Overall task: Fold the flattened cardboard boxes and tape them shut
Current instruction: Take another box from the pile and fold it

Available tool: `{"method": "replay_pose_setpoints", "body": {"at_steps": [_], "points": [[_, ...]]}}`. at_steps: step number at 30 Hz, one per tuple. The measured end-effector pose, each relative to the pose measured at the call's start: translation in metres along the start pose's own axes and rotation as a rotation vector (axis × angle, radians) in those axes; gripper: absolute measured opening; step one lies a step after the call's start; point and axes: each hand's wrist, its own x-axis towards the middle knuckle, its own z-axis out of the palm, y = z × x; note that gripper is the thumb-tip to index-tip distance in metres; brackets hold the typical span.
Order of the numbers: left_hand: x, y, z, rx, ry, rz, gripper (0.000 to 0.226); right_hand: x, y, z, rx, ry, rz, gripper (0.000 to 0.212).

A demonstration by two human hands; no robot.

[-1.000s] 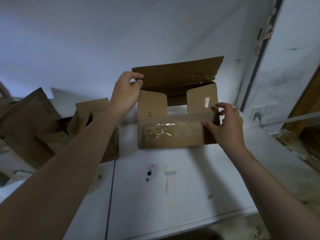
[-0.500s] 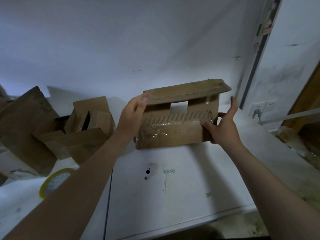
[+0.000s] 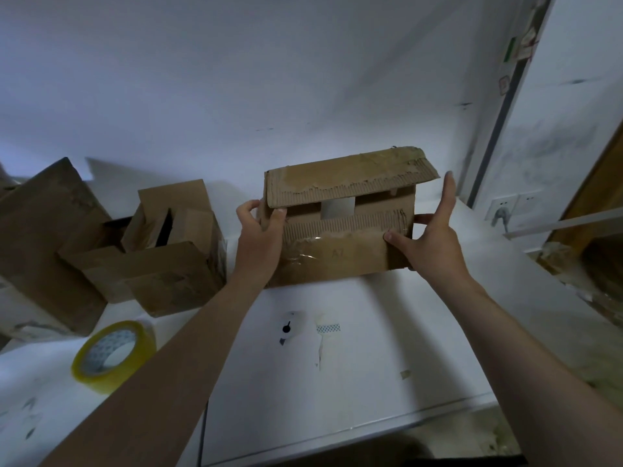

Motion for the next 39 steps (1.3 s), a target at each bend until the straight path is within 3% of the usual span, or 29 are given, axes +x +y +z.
{"method": "replay_pose_setpoints", "body": {"at_steps": [4, 10, 12, 16, 18, 25, 28, 34, 39], "points": [[-0.002, 0.001, 0.000, -0.062, 0.046, -0.017, 0.041, 0.000, -0.003, -0.002, -0.078, -0.029, -0.022, 0.128], [-0.005, 0.002, 0.000, -0.138, 0.092, 0.025, 0.044, -0.003, -0.003, -0.001, -0.109, -0.049, -0.027, 0.101], [-0.006, 0.004, -0.001, -0.133, 0.084, 0.031, 0.047, -0.004, -0.003, 0.001, -0.107, -0.031, -0.014, 0.106], [-0.003, 0.003, -0.003, -0.109, 0.075, 0.026, 0.056, -0.004, -0.006, 0.001, -0.063, 0.016, -0.015, 0.137], [0.001, 0.002, -0.003, -0.117, 0.084, 0.025, 0.056, -0.006, -0.012, -0.001, -0.098, -0.007, -0.042, 0.138], [0.014, -0.017, -0.005, -0.017, 0.131, -0.002, 0.061, -0.004, -0.006, 0.007, -0.194, -0.115, -0.116, 0.097], [0.013, -0.025, -0.008, -0.007, 0.131, 0.054, 0.070, -0.004, 0.000, 0.015, -0.182, -0.132, -0.084, 0.092], [0.004, -0.036, -0.006, 0.084, 0.115, 0.095, 0.063, -0.007, 0.009, 0.032, -0.048, -0.213, -0.103, 0.086], [0.011, -0.020, -0.006, 0.124, 0.070, 0.225, 0.065, 0.003, 0.004, 0.027, -0.042, -0.038, -0.100, 0.071]]}}
